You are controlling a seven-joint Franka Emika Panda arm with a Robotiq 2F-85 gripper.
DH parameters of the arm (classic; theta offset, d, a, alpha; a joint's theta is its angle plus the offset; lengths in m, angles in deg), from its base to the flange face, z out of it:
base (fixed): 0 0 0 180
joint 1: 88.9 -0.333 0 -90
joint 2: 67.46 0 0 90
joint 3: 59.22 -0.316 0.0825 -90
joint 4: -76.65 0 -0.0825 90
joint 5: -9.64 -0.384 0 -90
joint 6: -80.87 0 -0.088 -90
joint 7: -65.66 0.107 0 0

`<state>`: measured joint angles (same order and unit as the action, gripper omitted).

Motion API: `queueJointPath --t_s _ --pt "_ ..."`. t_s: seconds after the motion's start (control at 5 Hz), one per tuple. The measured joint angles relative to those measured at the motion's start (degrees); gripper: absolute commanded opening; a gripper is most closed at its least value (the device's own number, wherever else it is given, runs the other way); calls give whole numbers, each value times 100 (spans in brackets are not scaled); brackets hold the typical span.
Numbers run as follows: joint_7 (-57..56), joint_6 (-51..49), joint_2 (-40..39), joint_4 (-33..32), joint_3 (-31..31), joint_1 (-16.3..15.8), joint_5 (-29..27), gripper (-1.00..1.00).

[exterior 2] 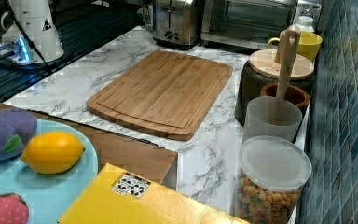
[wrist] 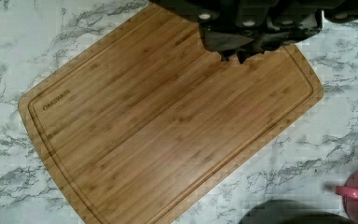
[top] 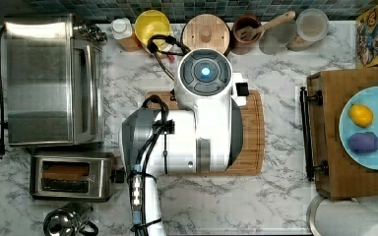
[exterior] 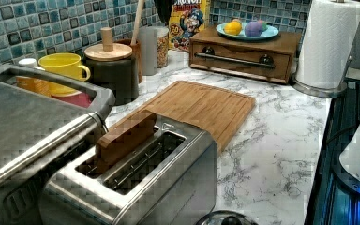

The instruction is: Turn on the toaster.

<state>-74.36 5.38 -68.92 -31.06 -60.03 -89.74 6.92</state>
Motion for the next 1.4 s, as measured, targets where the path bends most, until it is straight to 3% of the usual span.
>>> queueJointPath --t_s 0.4,0.8,1.4 --pt "-172 55 -1 -118 -29 -22 -13 -100" --pt "-1094 918 283 -890 -137 -72 -298 -100" --pt "-1320 975 1378 -2053 -410 -740 -691 -100"
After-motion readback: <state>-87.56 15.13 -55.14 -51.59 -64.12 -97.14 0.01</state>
